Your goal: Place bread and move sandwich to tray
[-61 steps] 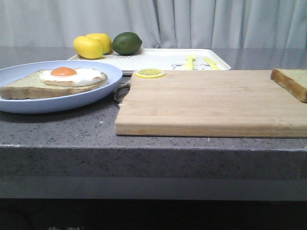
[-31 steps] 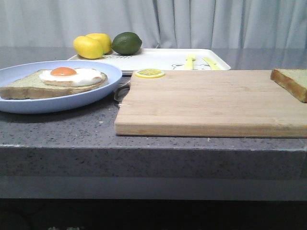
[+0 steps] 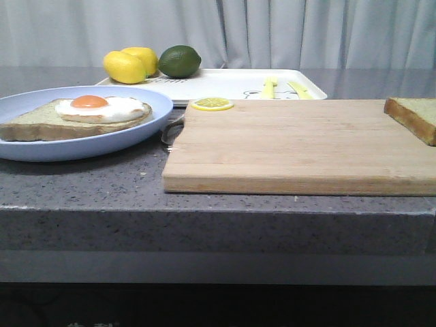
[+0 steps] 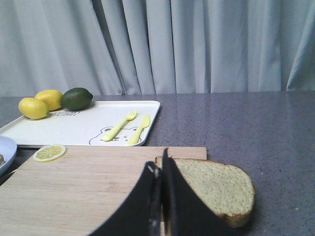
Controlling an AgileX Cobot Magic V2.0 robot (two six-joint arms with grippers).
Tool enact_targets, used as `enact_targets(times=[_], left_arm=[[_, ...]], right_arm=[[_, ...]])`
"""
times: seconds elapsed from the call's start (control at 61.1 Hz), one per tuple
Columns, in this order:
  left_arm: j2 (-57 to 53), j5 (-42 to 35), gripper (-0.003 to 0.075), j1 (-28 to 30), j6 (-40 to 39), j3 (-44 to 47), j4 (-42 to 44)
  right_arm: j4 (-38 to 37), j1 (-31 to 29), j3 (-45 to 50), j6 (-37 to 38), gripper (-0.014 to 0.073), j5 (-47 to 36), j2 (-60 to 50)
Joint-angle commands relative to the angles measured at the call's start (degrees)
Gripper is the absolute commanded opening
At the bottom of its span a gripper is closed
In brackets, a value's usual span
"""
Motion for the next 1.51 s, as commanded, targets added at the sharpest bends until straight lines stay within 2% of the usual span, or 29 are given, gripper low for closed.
enact_targets(times=[0.0,0.115,0.344,0.409,0.475,0.524,0.557,0.606,0.672,0.737,0.803,0.966,1.13,1.327,1.491], left_arm=[[7.0,3.5,-0.002,0.1,-0.5,-6.6,0.8],[16.7,8.1,-0.002,0.1,-0.5,-11.3,0.8],[23.5,6.2,-0.002,0.1,-0.5,-13.1,0.8],[23.5,6.0,-0.0019,0.1,-0.5,-13.1,0.8],[23.5,6.0,0.0006,0.1,-0.5,-13.1,0.8],[23.5,5.9,0.0067,0.1,-0.5,-13.1,0.8],[23.5,5.9,0.0135,0.1,-0.5,-13.1,0.8],[23.5,5.8,0.0283,0.1,-0.5,-13.1,0.8],[23.5,5.6,0.049,0.1,-0.5,-13.1,0.8],[23.5,5.5,0.0636,0.1,-0.5,-13.1,0.8],[23.5,5.5,0.0692,0.1,-0.5,-13.1,0.8],[23.5,5.5,0.0692,0.1,-0.5,-13.1,0.8],[23.5,5.5,0.0692,0.1,-0.5,-13.1,0.8],[23.5,5.5,0.0692,0.1,-0.5,-13.1,0.8],[23.5,5.5,0.0692,-0.3,-0.5,-13.1,0.8]], right_arm=[[0.0,-0.3,-5.7,-0.6,-0.006,-2.1,7.1],[0.6,-0.3,-9.3,-0.6,-0.006,-2.4,15.5],[5.4,-0.2,-10.7,-0.6,-0.0045,-3.2,22.3],[5.4,-0.2,-10.7,-0.6,0.0004,-3.3,22.4],[5.4,-0.2,-10.7,-0.6,0.0111,-3.5,22.4],[5.4,-0.2,-10.7,-0.6,0.0216,-3.5,22.4],[5.4,-0.2,-10.7,-0.6,0.0303,-3.4,22.4],[5.4,-0.2,-10.7,-0.6,0.0439,-3.1,22.4],[5.4,-0.2,-10.6,-0.6,0.0568,-3.0,22.4],[5.4,-0.2,-10.6,-0.6,0.0638,-3.1,22.4],[5.4,-0.2,-10.6,-0.6,0.0645,-3.1,22.5],[5.4,-0.2,-12.7,-0.6,0.0643,-0.5,25.5],[4.2,-2.9,-20.7,-0.6,0.0643,4.3,34.4],[3.8,-12.6,-31.4,-0.4,0.0643,12.4,46.2],[3.8,-21.0,-36.3,1.0,0.0643,17.7,54.8]])
